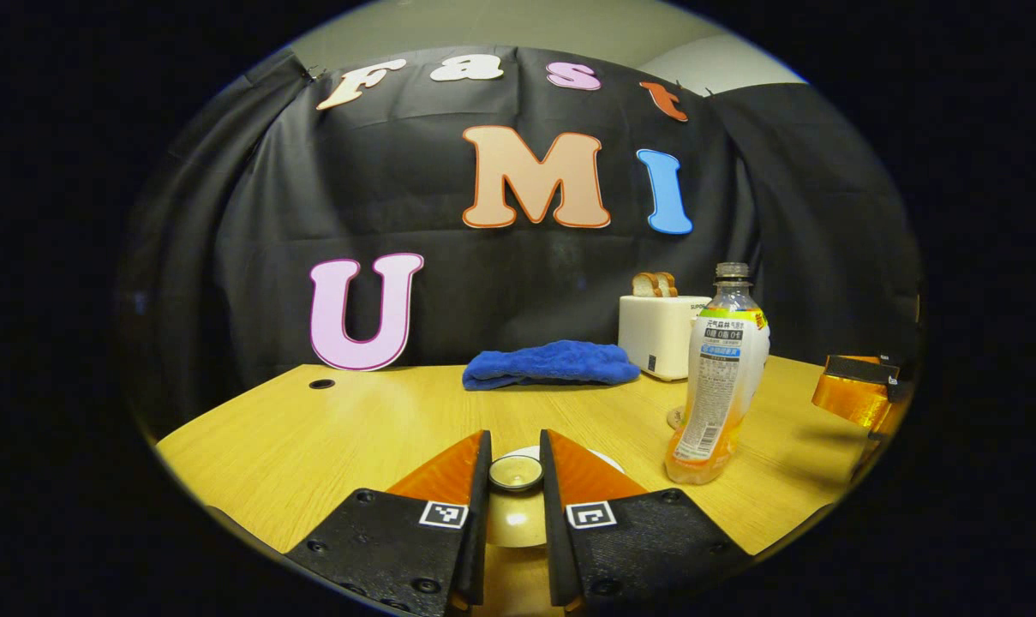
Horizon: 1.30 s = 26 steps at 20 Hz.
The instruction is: Open the teacup lid with one hand, grasp the water bottle and pour water into the teacup with the other hand; after pouring, place the water bottle on the coaster and then close the teacup lid.
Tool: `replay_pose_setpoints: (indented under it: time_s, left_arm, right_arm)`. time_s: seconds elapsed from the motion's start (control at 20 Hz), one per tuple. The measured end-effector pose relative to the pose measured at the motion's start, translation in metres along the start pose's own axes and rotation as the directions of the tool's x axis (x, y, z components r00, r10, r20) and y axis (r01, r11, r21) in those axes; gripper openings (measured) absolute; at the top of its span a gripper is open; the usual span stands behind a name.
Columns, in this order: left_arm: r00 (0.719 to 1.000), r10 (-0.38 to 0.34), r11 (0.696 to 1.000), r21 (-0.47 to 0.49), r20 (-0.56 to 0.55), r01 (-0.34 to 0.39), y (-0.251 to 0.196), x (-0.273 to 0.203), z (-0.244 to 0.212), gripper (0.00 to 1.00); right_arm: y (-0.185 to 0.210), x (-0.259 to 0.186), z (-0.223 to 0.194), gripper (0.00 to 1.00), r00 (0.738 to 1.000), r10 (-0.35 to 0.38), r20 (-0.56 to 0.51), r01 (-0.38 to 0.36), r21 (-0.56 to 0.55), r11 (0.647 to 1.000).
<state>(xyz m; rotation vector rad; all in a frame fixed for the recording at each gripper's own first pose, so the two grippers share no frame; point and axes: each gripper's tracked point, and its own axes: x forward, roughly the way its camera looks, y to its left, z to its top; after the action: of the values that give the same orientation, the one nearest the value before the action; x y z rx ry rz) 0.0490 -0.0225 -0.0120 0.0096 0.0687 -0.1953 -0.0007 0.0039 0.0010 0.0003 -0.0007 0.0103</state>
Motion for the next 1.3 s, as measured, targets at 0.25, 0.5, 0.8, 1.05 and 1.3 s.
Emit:
replay_pose_setpoints:
  time_s: [0.25, 0.5, 0.8, 1.05, 1.3]
  left_arm:
    - [0.997, 0.078, 0.997, 0.022, 0.016, -0.079, 0.026, -0.021, 0.001, 0.27]
    - [0.987, 0.144, 0.989, 0.006, 0.073, -0.145, 0.049, -0.043, 0.009, 0.27]
    - [0.976, 0.205, 0.979, -0.011, 0.068, -0.205, 0.069, -0.053, 0.006, 0.27]
    - [0.974, 0.217, 0.976, -0.011, 0.068, -0.217, 0.076, -0.053, 0.006, 0.27]
    - [0.964, 0.259, 0.966, -0.014, 0.067, -0.259, 0.097, -0.057, 0.006, 0.27]
  right_arm:
    - [0.005, 0.0, -0.001, 0.88, 1.0, 0.026, -0.001, -0.026, 0.001, 1.0]
    - [0.029, 0.003, -0.002, 0.94, 0.992, 0.13, -0.006, -0.129, 0.006, 0.992]
    - [0.058, 0.019, -0.004, 0.88, 0.975, 0.221, -0.013, -0.221, 0.011, 0.975]
    - [0.074, 0.032, -0.008, 0.88, 0.971, 0.239, -0.025, -0.239, 0.014, 0.971]
    - [0.077, 0.051, -0.021, 0.88, 0.971, 0.217, -0.104, -0.217, 0.01, 0.976]
